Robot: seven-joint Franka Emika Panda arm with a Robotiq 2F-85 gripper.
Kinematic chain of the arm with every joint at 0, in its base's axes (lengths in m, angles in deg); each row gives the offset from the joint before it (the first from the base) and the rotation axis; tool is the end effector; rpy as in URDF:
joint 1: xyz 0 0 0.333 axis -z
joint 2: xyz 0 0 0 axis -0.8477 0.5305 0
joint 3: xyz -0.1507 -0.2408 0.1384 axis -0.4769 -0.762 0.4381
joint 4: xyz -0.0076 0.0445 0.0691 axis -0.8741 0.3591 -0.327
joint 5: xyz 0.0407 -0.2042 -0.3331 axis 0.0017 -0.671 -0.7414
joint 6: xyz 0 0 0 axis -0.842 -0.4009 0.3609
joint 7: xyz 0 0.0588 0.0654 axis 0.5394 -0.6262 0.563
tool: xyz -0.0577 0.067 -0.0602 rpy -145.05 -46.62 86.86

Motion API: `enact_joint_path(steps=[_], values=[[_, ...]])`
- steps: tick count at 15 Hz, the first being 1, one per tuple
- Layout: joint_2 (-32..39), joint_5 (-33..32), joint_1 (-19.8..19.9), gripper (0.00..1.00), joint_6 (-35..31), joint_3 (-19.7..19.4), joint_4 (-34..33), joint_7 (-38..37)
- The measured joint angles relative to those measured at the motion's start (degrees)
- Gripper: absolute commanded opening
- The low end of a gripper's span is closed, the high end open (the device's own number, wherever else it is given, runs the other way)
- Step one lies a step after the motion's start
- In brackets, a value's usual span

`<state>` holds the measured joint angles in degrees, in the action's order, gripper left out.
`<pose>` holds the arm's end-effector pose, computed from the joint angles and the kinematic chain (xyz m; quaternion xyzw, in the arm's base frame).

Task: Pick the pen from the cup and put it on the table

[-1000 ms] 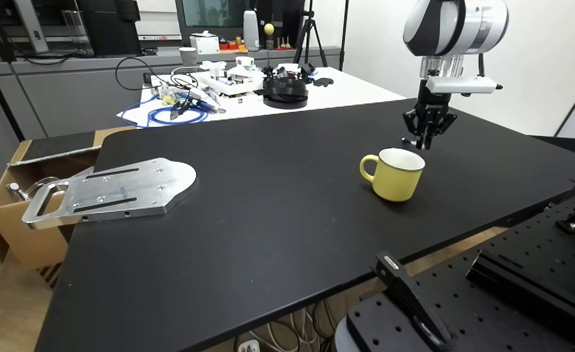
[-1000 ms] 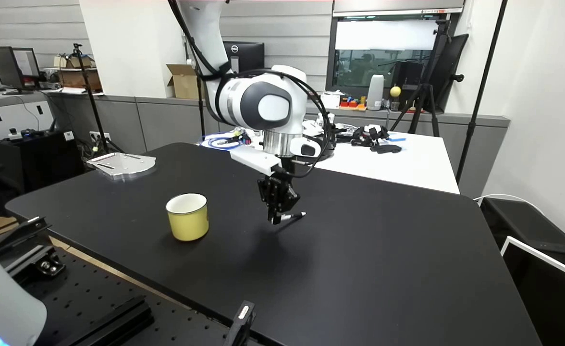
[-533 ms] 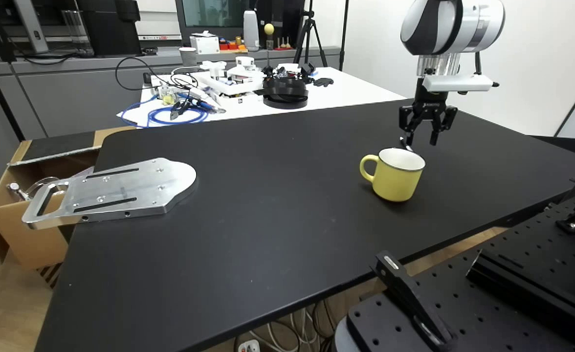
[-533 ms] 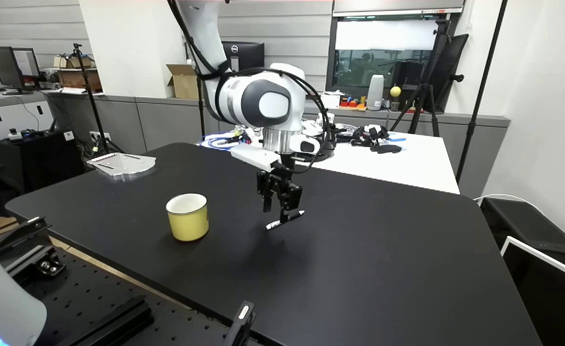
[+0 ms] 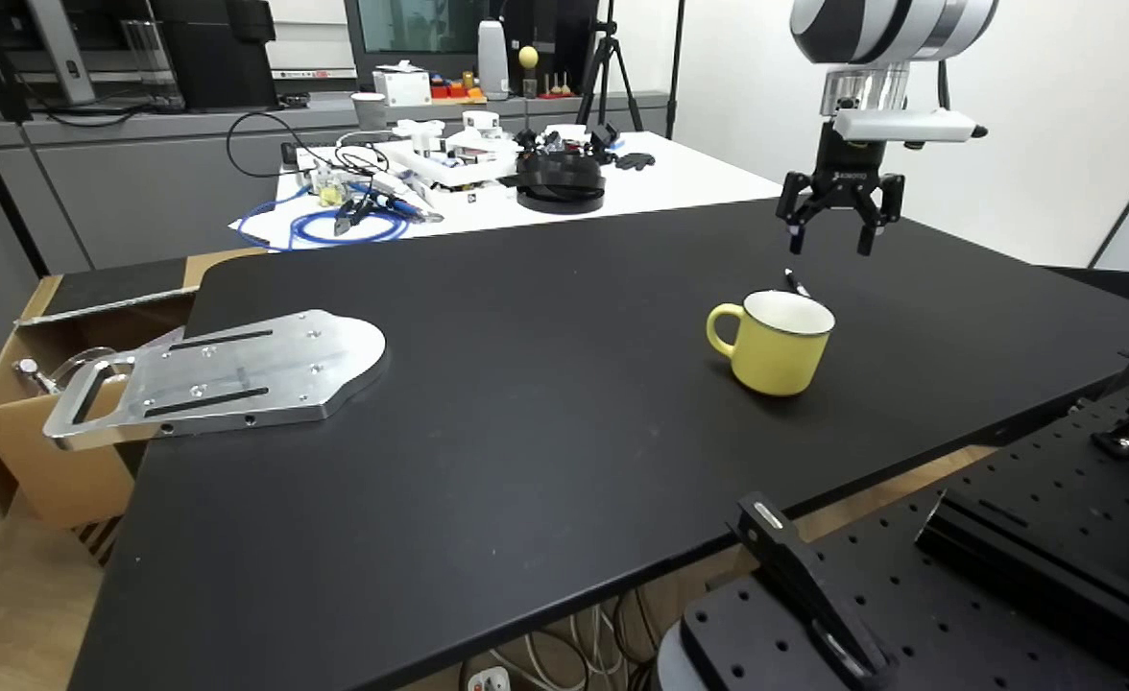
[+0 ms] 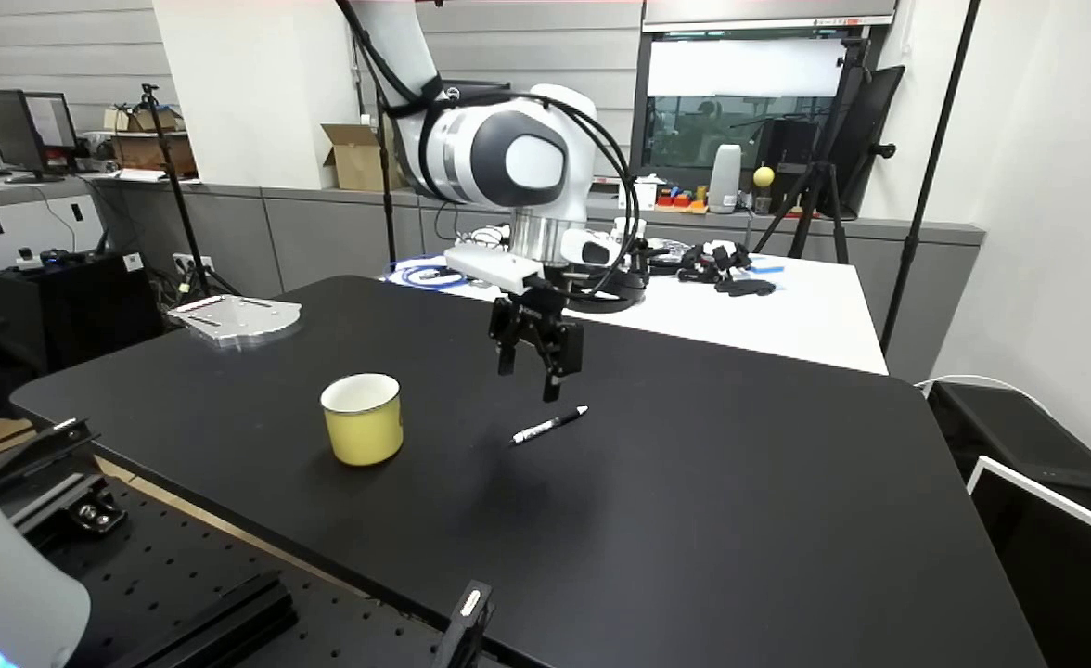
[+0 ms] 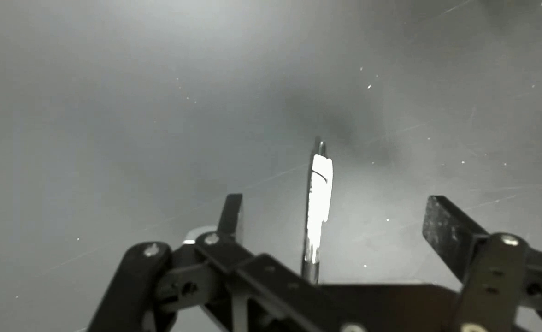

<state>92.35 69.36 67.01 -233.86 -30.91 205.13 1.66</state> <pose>0.5036 -0.1755 0.1453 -0.9723 0.2186 0.0824 0.0070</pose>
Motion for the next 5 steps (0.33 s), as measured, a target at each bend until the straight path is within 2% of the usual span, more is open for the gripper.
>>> enact_joint_path(steps=[5], values=[[-0.2, 0.0, 0.0, 1.0, 0.5, 0.0, 0.0, 0.0]])
